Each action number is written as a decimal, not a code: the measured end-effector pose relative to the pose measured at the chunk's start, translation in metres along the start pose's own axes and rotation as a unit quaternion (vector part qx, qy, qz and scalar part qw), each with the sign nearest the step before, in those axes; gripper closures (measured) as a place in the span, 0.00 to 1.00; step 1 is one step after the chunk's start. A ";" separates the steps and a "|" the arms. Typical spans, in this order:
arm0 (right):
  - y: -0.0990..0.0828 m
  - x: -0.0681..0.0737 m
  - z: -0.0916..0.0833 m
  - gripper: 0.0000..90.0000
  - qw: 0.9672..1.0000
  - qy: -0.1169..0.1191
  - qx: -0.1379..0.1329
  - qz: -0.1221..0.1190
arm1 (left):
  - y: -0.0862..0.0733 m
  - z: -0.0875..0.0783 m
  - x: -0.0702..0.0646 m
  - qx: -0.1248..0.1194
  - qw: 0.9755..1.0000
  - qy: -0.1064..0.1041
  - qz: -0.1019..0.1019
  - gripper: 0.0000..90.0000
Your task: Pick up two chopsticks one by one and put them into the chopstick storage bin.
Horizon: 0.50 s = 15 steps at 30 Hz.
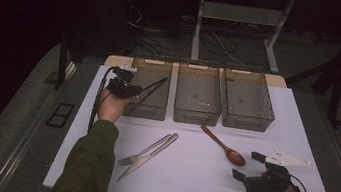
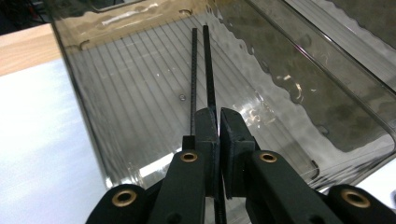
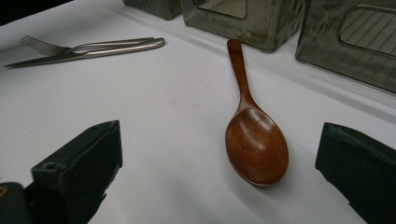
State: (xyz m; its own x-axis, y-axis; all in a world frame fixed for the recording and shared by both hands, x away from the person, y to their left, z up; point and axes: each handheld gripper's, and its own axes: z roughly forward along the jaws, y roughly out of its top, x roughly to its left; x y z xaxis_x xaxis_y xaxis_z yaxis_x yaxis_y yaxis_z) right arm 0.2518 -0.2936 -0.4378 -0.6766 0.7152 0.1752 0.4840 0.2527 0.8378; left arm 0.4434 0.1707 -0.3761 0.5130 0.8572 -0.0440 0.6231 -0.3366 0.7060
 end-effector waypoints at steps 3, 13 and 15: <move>0.000 0.000 0.000 0.01 1.000 0.000 -0.001 0.000 | 0.002 0.005 -0.003 0.011 1.000 0.001 0.006 0.96; 0.000 0.000 -0.001 0.01 1.000 0.001 -0.002 0.001 | 0.005 0.018 -0.006 0.032 0.999 0.002 0.010 0.95; 0.000 0.000 -0.001 0.01 1.000 0.000 -0.002 0.002 | 0.004 0.019 -0.006 0.036 0.999 0.000 0.008 0.95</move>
State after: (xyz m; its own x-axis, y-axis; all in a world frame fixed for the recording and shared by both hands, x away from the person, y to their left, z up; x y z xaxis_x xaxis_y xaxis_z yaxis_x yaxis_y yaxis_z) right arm 0.2515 -0.2945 -0.4371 -0.6755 0.7154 0.1784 0.4840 0.2478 0.8392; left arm 0.4544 0.1567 -0.3865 0.5237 0.8513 -0.0331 0.6560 -0.3782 0.6532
